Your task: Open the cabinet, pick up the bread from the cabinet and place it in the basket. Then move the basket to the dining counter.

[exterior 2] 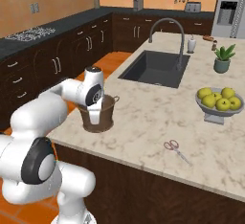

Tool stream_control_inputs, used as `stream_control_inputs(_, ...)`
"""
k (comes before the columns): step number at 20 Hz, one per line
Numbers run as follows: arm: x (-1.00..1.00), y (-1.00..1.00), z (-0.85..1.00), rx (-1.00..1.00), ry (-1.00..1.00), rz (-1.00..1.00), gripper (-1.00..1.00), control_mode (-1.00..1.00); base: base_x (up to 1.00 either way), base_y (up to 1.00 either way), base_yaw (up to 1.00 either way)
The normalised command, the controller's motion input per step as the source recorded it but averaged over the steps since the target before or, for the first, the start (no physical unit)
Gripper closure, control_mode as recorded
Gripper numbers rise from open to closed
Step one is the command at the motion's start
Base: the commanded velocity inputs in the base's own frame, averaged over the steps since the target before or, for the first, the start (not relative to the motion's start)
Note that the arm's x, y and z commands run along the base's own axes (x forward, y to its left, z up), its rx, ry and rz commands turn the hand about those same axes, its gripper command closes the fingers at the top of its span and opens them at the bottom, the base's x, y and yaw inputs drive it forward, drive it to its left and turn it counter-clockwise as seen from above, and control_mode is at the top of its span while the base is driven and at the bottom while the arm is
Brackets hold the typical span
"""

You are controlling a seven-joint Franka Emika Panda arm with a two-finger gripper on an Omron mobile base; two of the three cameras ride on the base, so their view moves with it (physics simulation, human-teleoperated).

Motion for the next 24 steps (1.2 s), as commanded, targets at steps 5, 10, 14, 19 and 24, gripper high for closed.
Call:
stream_control_inputs(5, 0.3, -0.31, -0.61, 0.0, -0.07, 0.08, 1.0, -1.0, 0.0, 0.0, 0.0)
stream_control_inputs(10, 0.2, -0.2, -0.58, 0.0, -0.12, 0.06, 1.0, -1.0, 0.0, 0.0, 0.0)
stream_control_inputs(14, 0.14, -0.11, -0.38, 0.0, -0.14, 0.04, 1.0, -1.0, 0.0, 0.0, 0.0)
stream_control_inputs(19, 0.0, 0.0, -0.01, 0.0, -0.01, 0.0, -1.0, -1.0, 0.0, 0.0, 0.0)
stream_control_inputs(24, 0.0, 0.0, 0.02, -0.03, 0.0, 0.0, -1.0, -1.0, 0.0, 0.0, 0.0)
